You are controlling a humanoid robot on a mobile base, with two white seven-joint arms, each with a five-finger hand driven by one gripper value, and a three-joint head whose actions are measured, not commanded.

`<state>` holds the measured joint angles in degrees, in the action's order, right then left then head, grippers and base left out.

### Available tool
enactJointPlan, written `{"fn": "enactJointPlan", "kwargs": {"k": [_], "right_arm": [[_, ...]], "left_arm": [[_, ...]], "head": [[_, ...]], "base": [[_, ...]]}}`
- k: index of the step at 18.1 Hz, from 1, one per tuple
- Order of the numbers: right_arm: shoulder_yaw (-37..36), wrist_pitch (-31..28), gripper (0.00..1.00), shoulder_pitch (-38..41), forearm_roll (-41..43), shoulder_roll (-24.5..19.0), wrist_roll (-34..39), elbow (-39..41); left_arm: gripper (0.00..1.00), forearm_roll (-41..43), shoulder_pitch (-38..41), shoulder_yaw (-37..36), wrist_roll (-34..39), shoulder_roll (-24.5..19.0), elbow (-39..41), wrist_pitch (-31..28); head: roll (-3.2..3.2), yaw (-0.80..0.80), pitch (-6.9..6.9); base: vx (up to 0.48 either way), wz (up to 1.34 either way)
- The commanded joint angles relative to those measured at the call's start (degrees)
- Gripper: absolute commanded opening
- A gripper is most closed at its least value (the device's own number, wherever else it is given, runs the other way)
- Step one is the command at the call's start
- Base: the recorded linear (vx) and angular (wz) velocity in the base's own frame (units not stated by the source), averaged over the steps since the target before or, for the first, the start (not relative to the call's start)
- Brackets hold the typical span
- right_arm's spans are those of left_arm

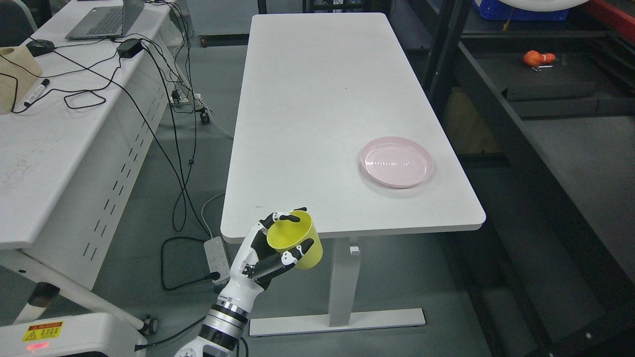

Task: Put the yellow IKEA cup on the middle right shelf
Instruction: 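Lift the cup with the left hand and turn toward the shelves, then raise the cup with the left hand onto the upper shelf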

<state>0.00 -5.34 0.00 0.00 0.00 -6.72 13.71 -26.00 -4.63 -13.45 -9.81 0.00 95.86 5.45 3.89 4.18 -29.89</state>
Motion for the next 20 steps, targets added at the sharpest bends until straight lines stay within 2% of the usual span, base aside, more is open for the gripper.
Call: {"fn": "enactJointPlan", "kwargs": {"k": [1, 8, 12, 17, 20], "right_arm": [[1.0, 0.0, 0.99, 0.8, 1.4, 1.0, 0.0, 0.0], [1.0, 0.0, 0.99, 0.8, 1.4, 1.0, 0.0, 0.0], [1.0, 0.0, 0.99, 0.8, 1.4, 1.0, 0.0, 0.0], [1.0, 0.0, 0.99, 0.8, 1.4, 1.0, 0.0, 0.0], [1.0, 0.0, 0.99, 0.8, 1.4, 1.0, 0.0, 0.0]], "left_arm": [[0.0, -0.1, 0.1, -2.6, 0.1, -1.0, 1.6, 0.0], [0.0, -0.2, -0.8, -6.5, 0.0, -1.0, 2.4, -0.1], [0.0, -1.4, -6.2, -9.7, 0.0, -1.0, 2.6, -0.1], [0.01, -3.4, -15.8, -20.6, 0.1, -1.0, 3.2, 0.0], [0.01, -4.3, -21.0, -23.9, 0.1, -1.0, 3.5, 0.1]], "head": [[0.0, 0.0, 0.0], [0.0, 0.0, 0.0], [0.0, 0.0, 0.0], [0.0, 0.0, 0.0], [0.0, 0.0, 0.0]], "base": [[-0.37, -0.16], [-0.357, -0.3], [-0.292, -0.76], [-0.257, -1.24], [-0.152, -1.16]]}}
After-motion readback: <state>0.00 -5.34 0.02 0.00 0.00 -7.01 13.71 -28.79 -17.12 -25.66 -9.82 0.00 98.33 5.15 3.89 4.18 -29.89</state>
